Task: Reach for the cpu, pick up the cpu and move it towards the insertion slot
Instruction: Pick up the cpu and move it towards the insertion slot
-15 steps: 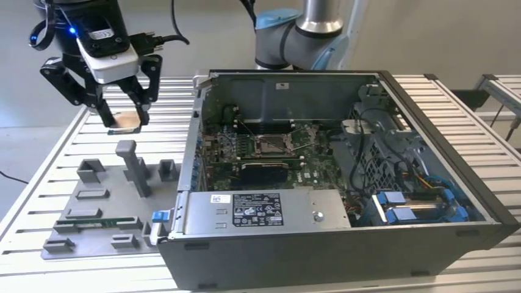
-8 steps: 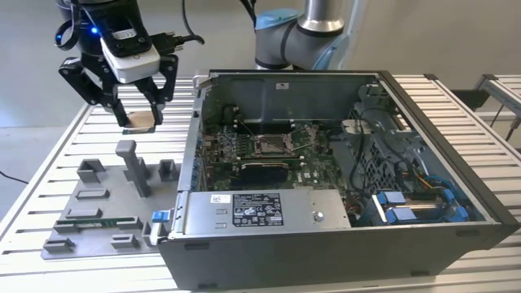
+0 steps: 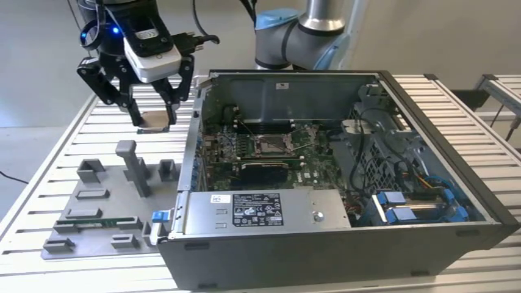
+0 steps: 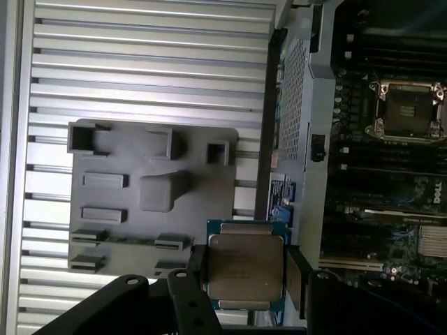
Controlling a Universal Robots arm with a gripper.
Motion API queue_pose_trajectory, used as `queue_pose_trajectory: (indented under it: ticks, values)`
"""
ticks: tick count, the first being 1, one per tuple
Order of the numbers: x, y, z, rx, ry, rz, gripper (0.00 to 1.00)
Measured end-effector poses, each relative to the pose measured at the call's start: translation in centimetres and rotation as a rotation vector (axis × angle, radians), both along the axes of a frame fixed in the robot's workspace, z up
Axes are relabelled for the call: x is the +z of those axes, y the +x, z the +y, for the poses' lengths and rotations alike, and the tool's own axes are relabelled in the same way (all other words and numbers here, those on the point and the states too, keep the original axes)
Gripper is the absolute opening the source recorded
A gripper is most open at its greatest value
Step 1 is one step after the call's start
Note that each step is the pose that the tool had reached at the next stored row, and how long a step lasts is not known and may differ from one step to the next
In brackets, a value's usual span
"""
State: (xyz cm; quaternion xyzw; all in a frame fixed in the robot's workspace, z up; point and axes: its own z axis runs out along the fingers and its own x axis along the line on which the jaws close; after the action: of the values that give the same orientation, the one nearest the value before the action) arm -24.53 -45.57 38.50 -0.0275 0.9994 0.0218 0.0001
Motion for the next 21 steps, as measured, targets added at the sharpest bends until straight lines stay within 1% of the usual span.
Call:
queue_pose_trajectory:
  ticks: [6, 13, 21]
  values:
    - [0.0, 0.77, 0.0, 0.0, 0.0, 0.0, 0.0]
    - [0.0, 0.89, -0.01, 0.0, 0.0, 0.0001, 0.0]
    - [0.0, 1.38, -0.01, 0.0, 0.0, 0.0001, 0.0]
